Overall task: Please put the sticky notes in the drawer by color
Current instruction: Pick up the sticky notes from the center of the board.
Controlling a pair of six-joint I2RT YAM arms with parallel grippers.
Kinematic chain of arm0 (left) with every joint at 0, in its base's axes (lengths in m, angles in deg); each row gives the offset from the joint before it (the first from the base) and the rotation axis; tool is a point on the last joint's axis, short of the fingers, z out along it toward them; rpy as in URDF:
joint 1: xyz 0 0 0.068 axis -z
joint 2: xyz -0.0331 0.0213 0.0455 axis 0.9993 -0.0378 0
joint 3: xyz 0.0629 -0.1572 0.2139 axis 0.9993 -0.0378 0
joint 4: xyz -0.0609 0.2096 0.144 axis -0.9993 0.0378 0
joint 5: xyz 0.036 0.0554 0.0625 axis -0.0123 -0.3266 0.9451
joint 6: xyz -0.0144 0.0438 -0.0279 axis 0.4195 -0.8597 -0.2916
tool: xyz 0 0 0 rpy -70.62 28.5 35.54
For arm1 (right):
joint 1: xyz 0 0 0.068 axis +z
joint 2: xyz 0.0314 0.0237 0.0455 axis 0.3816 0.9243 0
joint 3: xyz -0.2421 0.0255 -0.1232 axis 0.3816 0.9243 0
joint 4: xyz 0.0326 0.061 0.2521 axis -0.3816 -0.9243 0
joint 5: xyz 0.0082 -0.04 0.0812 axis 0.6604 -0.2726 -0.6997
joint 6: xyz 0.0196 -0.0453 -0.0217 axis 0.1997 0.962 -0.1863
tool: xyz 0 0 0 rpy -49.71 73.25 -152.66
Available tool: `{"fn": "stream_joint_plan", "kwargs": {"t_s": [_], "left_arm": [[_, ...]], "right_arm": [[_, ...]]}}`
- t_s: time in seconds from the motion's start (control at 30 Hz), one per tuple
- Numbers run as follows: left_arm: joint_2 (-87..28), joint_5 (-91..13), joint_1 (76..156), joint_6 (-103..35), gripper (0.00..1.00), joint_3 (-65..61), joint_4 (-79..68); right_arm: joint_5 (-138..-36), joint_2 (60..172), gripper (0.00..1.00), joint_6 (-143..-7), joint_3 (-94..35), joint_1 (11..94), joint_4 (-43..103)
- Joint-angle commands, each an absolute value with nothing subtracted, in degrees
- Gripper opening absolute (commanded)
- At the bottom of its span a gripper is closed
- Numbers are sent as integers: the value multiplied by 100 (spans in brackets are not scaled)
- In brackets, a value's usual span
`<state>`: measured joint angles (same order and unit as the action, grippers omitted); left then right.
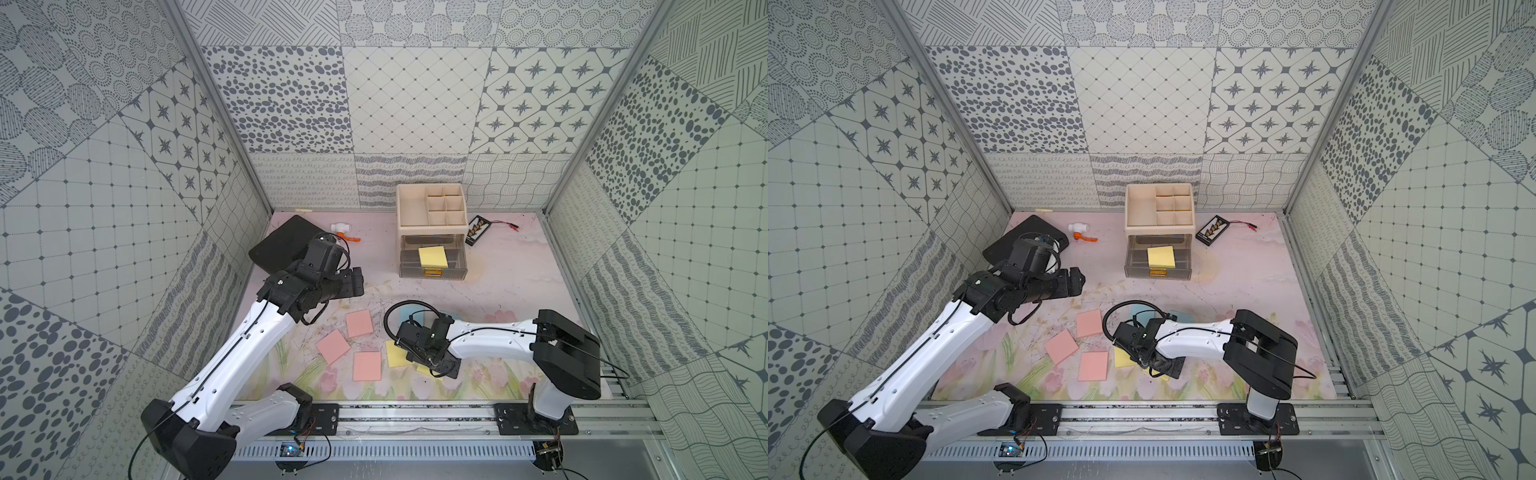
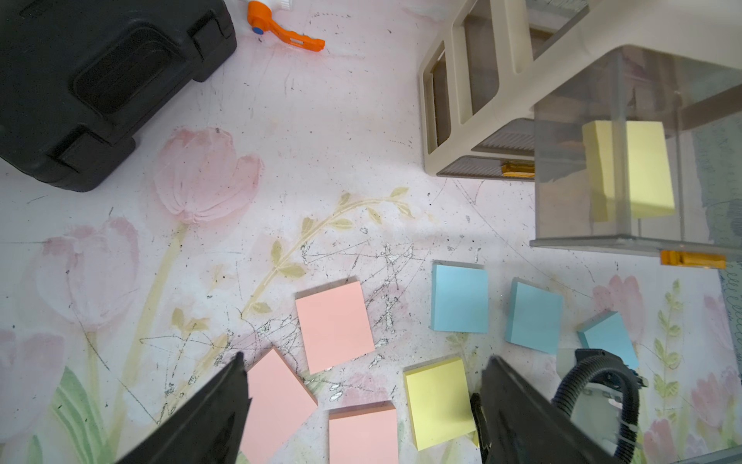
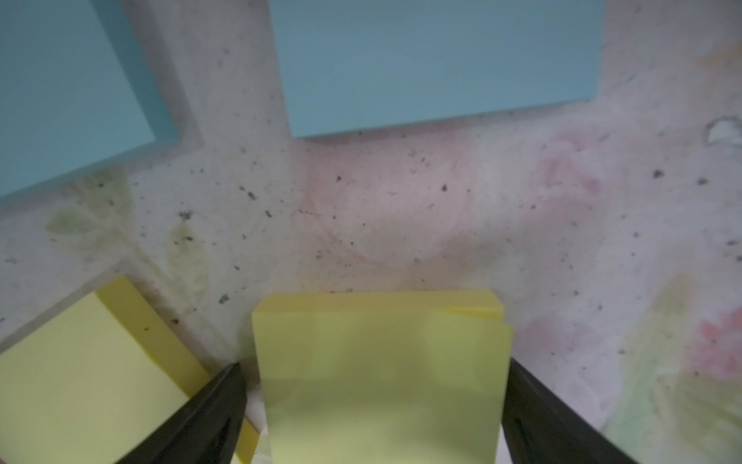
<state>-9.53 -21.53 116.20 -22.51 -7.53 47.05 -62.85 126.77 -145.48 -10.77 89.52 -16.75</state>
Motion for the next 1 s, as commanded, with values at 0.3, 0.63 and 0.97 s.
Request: {"fn": "stream_joint_plan", "kwargs": {"t_s": [0.3,0.63,0.97], "left_arm": [[-912,-2130,11596,-2264,93,-723,4620],[-840,-2096,11592,-2193,93,-730,4646],[-842,-2096,11597,-2176,93,-758,4638]], "right_arm": [[-6447,12837,89,-14597,-689,8931,-1339],[-6259,12651,78,-14541,-754,9028,-1461],[-6168,12480,79,-14470,-889,9072,-1726]]}}
